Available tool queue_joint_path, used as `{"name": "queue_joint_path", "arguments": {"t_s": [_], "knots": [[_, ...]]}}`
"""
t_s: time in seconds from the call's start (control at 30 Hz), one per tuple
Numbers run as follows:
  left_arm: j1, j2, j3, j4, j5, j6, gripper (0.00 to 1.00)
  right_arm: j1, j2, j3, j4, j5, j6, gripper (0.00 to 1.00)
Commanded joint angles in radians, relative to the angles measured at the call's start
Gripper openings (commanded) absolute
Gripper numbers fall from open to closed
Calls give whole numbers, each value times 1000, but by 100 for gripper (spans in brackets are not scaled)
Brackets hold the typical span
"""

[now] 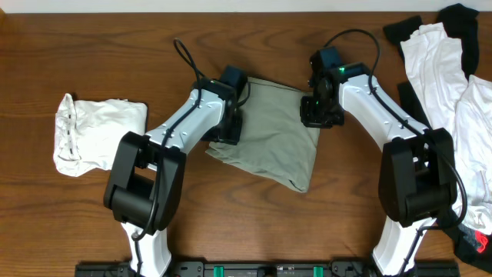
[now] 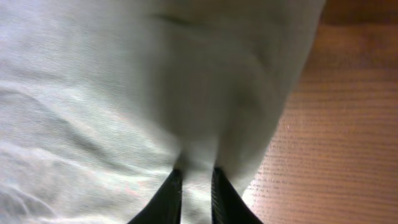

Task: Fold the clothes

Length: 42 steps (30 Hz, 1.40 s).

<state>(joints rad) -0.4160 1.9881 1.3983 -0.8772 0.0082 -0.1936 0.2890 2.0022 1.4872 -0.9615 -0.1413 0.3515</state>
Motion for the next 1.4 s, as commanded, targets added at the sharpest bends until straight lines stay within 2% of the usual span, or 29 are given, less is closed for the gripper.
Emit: {"name": "queue_joint_path", "arguments": {"t_s": [0.0, 0.1, 0.17, 0.4, 0.67, 0.7, 0.73, 0.87, 1.0, 1.13, 1.23, 1.37], "knots": [[9, 6, -3, -25, -135, 6, 50, 2, 3, -3, -10, -24, -29, 13], [23, 6, -3, -41, -297, 6, 50, 5, -23, -1, -13, -27, -32, 13], [43, 6, -3, -37, -335, 6, 49, 6, -49, 3, 5, -27, -47, 14], [85, -5, 6, -34, -334, 5, 50, 6, -98, 11, 233, -19, -124, 18], [88, -166, 26, -10, -335, -13, 50, 13, 8, 11, 399, -45, -125, 23], [91, -197, 26, 0, -335, -14, 52, 16, 24, 11, 410, -53, -125, 23], [96, -231, 26, 6, -335, -14, 60, 20, 46, 11, 422, -62, -128, 23], [116, -314, 25, -3, -335, -15, 64, 37, 111, 11, 446, -77, -133, 24], [123, -357, 25, -113, -319, -145, 73, 58, 159, 11, 438, -85, -153, 24], [123, -355, 16, -288, -200, -300, 73, 84, 166, 11, 369, -119, -182, 25], [123, -354, -23, -369, -142, -418, 83, 101, 166, 11, 260, -113, -181, 29], [123, -354, -117, -352, -85, -440, 88, 109, 166, 10, 148, -78, -181, 25]]}}
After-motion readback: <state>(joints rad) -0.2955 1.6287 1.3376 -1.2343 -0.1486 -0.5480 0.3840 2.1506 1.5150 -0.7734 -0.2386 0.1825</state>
